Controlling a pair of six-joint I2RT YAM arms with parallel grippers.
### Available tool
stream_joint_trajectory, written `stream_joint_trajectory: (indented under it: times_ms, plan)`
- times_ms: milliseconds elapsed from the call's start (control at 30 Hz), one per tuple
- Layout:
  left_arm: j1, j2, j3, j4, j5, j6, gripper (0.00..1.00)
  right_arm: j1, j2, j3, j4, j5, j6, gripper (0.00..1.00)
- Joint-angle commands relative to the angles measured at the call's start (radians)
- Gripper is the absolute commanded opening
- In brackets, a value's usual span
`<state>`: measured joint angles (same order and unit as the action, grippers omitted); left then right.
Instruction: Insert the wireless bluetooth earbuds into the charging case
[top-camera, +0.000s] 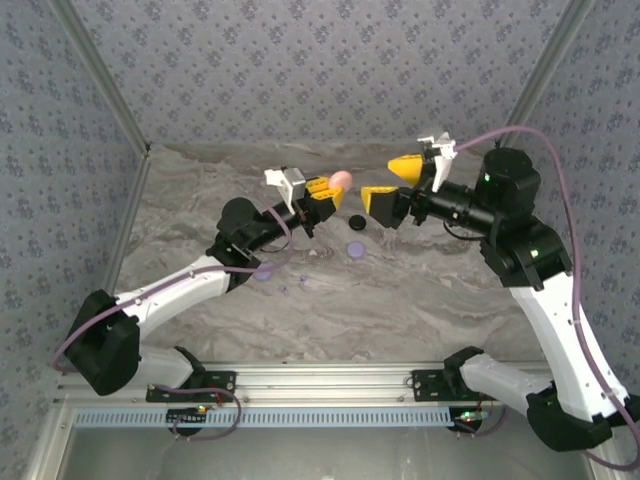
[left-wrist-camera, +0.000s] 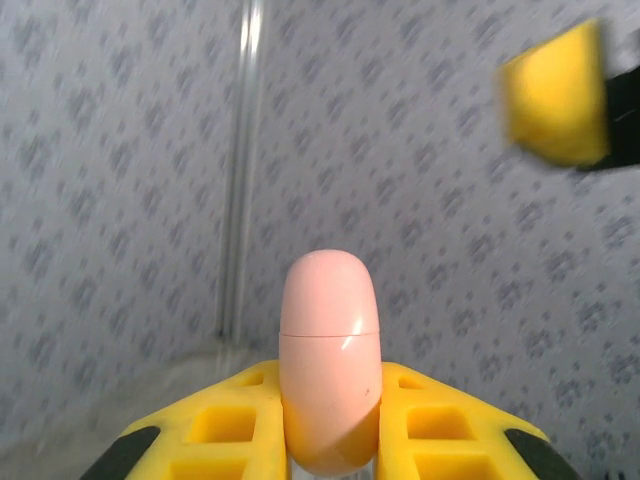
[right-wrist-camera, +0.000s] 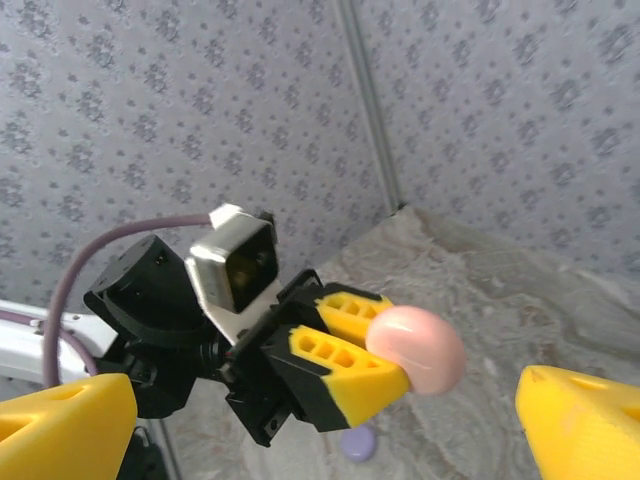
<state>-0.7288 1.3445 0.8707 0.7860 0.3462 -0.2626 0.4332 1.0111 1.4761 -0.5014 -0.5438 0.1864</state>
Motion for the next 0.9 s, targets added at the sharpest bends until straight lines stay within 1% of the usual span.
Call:
stream_joint_trajectory:
  times_ms: [0, 133, 267, 400, 600, 733, 867]
  plan:
    - [0.029, 0.010, -0.034, -0.166, -0.081, -0.066, 0.00, -0.012, -0.038, -0.058, 0.026, 0.085, -0.024, 1.00]
    - [0.077, 0.083, -0.083, -0.168, -0.102, -0.190, 0.00, -0.030, -0.063, -0.135, 0.096, 0.092, 0.033, 1.00]
    - [0.118, 0.197, -0.072, -0.182, -0.101, -0.291, 0.00, -0.047, -0.053, -0.173, 0.138, 0.076, 0.091, 1.00]
    - [0.126, 0.338, -0.001, -0.204, -0.053, -0.342, 0.00, -0.060, -0.037, -0.177, 0.131, 0.084, 0.116, 1.00]
    - [0.129, 0.518, 0.102, -0.180, -0.022, -0.422, 0.00, -0.068, -0.034, -0.173, 0.115, 0.097, 0.119, 1.00]
    - [0.130, 0.605, 0.166, -0.186, -0.020, -0.448, 0.00, -0.071, -0.034, -0.175, 0.101, 0.104, 0.115, 1.00]
    - [0.135, 0.675, 0.218, -0.204, -0.019, -0.471, 0.04, -0.072, -0.038, -0.175, 0.086, 0.117, 0.110, 1.00]
